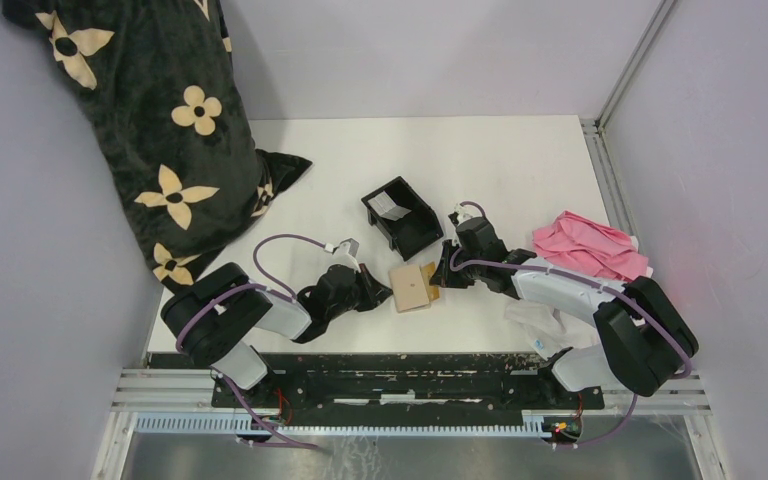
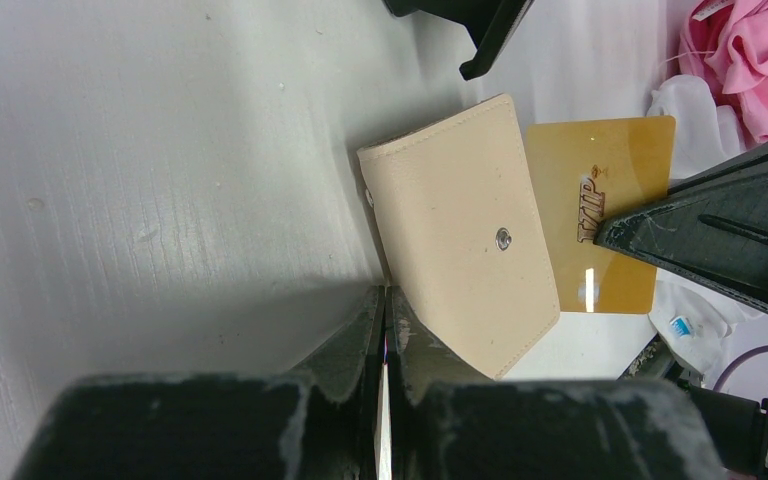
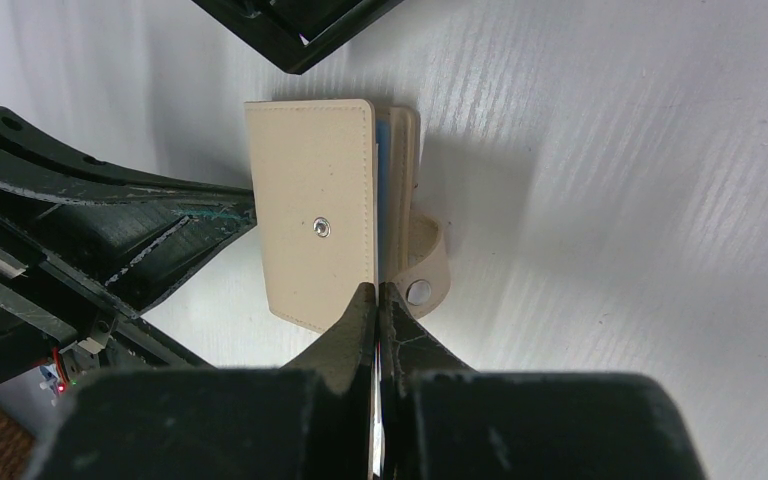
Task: Put the credit cards into the card holder
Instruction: Insert the credit card into the card holder.
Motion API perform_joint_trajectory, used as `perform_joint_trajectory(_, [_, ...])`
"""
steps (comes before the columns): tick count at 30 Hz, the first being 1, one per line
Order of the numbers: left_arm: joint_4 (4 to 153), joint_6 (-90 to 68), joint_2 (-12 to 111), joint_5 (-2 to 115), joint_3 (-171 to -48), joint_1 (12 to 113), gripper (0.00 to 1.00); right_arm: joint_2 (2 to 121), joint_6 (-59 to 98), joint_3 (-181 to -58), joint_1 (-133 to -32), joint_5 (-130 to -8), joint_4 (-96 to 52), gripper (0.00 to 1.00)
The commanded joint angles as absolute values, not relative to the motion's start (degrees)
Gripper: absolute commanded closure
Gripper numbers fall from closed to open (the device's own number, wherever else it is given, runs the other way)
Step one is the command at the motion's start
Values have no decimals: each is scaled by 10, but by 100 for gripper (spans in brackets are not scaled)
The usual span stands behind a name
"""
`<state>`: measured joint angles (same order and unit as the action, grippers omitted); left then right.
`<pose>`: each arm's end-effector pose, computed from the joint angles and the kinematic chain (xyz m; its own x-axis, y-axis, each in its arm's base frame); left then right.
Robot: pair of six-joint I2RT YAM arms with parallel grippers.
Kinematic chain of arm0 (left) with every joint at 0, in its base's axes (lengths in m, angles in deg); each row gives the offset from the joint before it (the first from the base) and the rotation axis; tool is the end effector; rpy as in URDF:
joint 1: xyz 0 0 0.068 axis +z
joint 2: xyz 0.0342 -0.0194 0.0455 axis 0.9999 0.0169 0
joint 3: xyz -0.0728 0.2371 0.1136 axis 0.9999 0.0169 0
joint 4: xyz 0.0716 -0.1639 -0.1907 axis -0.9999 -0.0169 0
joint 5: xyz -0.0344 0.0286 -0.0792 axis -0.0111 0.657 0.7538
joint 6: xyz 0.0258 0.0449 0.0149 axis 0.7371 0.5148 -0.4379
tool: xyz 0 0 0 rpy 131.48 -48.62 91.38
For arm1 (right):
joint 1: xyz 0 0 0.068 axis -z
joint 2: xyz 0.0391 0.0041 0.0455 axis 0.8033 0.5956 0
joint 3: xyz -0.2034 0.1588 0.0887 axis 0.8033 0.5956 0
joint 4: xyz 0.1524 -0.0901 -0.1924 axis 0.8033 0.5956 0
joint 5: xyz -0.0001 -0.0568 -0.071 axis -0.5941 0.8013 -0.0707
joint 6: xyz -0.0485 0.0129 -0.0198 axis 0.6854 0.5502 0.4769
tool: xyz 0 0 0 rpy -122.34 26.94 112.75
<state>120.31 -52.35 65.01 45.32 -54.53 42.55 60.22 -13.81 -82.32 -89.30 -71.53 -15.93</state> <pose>0.1705 -0.1770 0.1067 -0.7550 -0.3595 -0.5484 0.1535 0.7162 -0.6808 0.2153 0.1631 0.1755 -0.8932 0.1390 -0.4277 -0.1245 0.8375 0.5321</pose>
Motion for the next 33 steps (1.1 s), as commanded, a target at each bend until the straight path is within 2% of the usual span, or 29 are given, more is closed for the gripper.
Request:
perform_joint_trajectory(1, [1210,-500,653,447,-552,421,92,584,-134,-834,-890,-715,-171,99])
perform_joint_trajectory(33, [1210,-501,653,443,-547,418,93,591,-149,-807,-890,-725,-212,99])
